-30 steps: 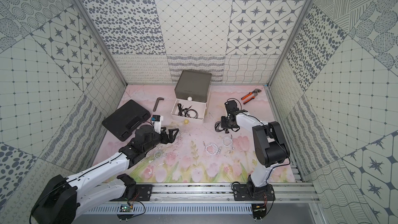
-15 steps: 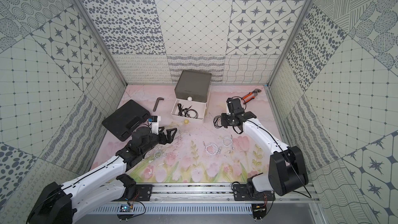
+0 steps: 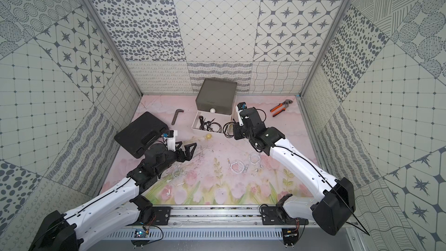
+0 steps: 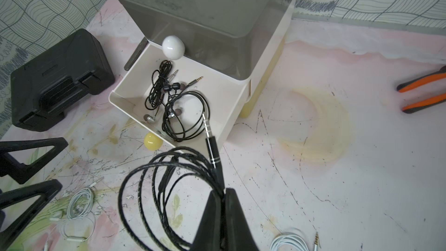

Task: Place the wired earphones into the drawer by color
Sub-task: Place the wired earphones in the drawer.

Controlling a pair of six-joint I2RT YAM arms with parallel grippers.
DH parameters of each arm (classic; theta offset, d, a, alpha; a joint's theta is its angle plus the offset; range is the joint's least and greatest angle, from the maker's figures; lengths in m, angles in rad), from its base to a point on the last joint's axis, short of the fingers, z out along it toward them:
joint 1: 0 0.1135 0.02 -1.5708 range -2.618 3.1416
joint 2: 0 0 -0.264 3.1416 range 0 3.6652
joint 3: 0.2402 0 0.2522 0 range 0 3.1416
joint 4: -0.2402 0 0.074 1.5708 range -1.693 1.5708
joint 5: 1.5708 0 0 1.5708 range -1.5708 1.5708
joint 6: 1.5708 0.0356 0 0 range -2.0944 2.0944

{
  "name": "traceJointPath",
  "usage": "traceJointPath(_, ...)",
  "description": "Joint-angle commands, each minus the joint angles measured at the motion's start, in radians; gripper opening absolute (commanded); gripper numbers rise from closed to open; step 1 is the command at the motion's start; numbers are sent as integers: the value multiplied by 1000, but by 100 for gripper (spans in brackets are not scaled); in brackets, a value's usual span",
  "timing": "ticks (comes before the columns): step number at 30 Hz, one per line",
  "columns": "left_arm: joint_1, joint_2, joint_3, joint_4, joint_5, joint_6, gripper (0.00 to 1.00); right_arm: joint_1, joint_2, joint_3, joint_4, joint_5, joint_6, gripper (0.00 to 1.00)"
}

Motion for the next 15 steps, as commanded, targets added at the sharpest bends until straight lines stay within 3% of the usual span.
traceJointPath(1, 4, -8, -4, 12, -18, 14, 99, 29, 48, 53, 104, 47, -26, 0)
traceJointPath(15, 4, -6, -2, 10, -30, 13, 99, 88, 319, 215, 203, 99, -68, 0)
